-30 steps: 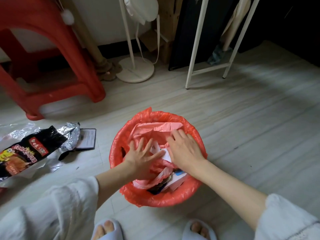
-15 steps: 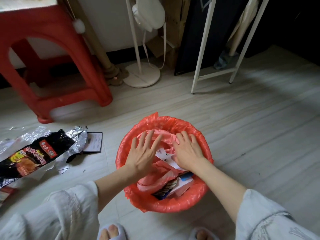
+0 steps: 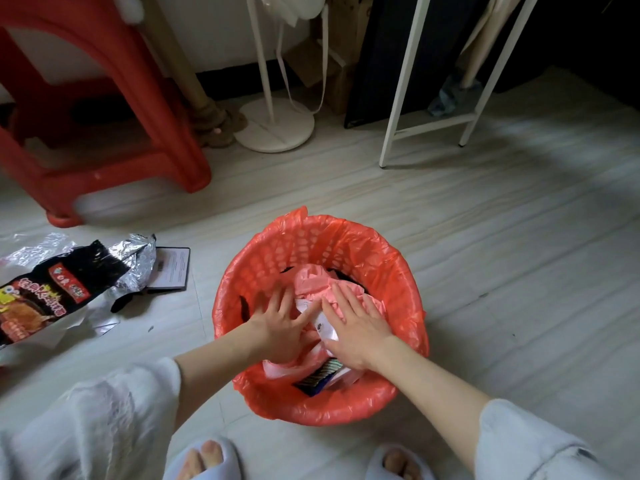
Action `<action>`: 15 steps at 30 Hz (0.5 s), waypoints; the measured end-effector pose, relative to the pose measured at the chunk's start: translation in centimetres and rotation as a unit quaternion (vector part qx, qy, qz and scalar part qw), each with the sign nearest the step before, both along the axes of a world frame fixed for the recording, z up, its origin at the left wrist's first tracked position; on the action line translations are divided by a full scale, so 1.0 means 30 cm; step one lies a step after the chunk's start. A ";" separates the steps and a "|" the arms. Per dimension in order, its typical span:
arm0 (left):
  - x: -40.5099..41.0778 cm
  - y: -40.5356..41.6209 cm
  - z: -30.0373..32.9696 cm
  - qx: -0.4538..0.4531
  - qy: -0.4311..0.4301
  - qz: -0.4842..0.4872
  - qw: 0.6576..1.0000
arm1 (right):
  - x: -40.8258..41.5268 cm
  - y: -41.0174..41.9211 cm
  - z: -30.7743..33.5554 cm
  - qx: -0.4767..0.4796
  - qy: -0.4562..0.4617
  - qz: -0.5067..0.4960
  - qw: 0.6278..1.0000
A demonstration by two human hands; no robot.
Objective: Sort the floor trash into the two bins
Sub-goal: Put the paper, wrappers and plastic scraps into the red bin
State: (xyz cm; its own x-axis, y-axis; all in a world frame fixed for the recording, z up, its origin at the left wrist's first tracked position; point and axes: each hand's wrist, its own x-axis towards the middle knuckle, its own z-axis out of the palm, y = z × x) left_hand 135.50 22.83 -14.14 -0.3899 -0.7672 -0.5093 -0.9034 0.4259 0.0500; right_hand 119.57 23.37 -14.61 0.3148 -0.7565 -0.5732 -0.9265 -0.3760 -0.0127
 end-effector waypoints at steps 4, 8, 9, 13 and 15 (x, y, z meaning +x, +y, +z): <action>-0.006 -0.020 -0.090 0.049 -0.014 0.012 0.999 | 0.028 -0.043 -0.102 0.050 0.063 0.015 0.997; -0.065 -0.086 -0.175 0.163 -0.117 0.035 0.979 | 0.049 -0.084 -0.202 0.078 0.068 0.009 0.995; -0.074 -0.093 -0.190 0.167 -0.123 0.036 0.978 | 0.046 -0.092 -0.210 0.085 0.062 0.008 0.994; -0.068 -0.090 -0.243 0.146 -0.111 0.036 0.982 | 0.040 -0.104 -0.211 0.097 0.056 0.009 0.994; -0.058 -0.085 -0.236 0.146 -0.101 0.032 0.984 | 0.044 -0.096 -0.196 0.090 0.045 0.005 0.995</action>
